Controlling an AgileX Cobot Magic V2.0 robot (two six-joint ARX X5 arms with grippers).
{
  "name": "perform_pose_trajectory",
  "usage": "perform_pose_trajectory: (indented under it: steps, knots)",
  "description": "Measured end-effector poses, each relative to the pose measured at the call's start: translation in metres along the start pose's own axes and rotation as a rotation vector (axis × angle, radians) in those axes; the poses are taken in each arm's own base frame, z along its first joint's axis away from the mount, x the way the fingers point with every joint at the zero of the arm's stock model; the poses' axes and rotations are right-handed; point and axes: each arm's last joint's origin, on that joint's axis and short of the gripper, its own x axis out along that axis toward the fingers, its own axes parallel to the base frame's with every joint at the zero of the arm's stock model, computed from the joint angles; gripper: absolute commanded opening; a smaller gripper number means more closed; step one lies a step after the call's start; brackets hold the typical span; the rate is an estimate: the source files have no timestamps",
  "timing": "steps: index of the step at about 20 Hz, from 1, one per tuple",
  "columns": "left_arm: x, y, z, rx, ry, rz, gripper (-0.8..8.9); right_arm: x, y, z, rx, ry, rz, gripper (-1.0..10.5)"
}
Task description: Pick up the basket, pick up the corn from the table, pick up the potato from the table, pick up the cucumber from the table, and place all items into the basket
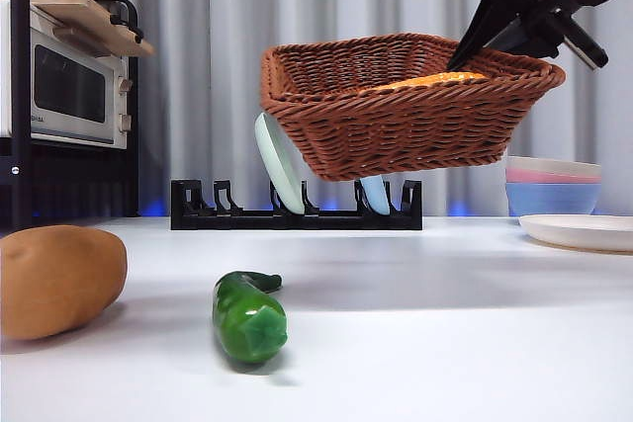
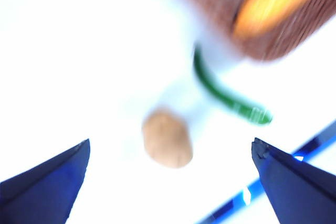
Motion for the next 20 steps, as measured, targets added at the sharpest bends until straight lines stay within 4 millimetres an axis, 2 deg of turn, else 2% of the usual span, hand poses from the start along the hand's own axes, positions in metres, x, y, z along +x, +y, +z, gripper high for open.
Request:
perform_pose_trajectory:
  steps: [2,6,10,14,17,18,19,20]
  knots:
    - [0.023,-0.004,-0.007,-0.023,0.039,0.004,5.34,-0.001,-0.003,0.001,0.005,-0.006,-0.009,-0.2]
    - [0.085,-0.015,-0.031,-0.089,0.106,-0.022,5.34,-0.005,-0.011,0.004,0.018,-0.022,-0.032,-0.2]
    - [0.139,-0.004,-0.06,-0.224,0.146,-0.034,5.34,-0.008,-0.017,0.006,0.027,-0.033,-0.049,-0.2]
    - [0.167,0.007,-0.068,-0.29,0.176,0.004,5.34,-0.008,-0.016,0.006,0.026,-0.032,-0.048,-0.2]
    - [0.181,0.01,-0.063,-0.292,0.161,0.006,5.27,-0.008,-0.016,0.006,0.024,-0.032,-0.048,-0.2]
    - [0.185,0.01,-0.061,-0.286,0.152,-0.001,4.71,-0.008,-0.016,0.006,0.023,-0.032,-0.048,-0.2]
    - [0.186,0.009,-0.06,-0.282,0.149,-0.009,3.32,-0.008,-0.016,0.006,0.023,-0.032,-0.048,-0.2]
    - [0.187,0.009,-0.06,-0.274,0.149,-0.015,0.87,-0.008,-0.016,0.006,0.023,-0.032,-0.048,-0.2]
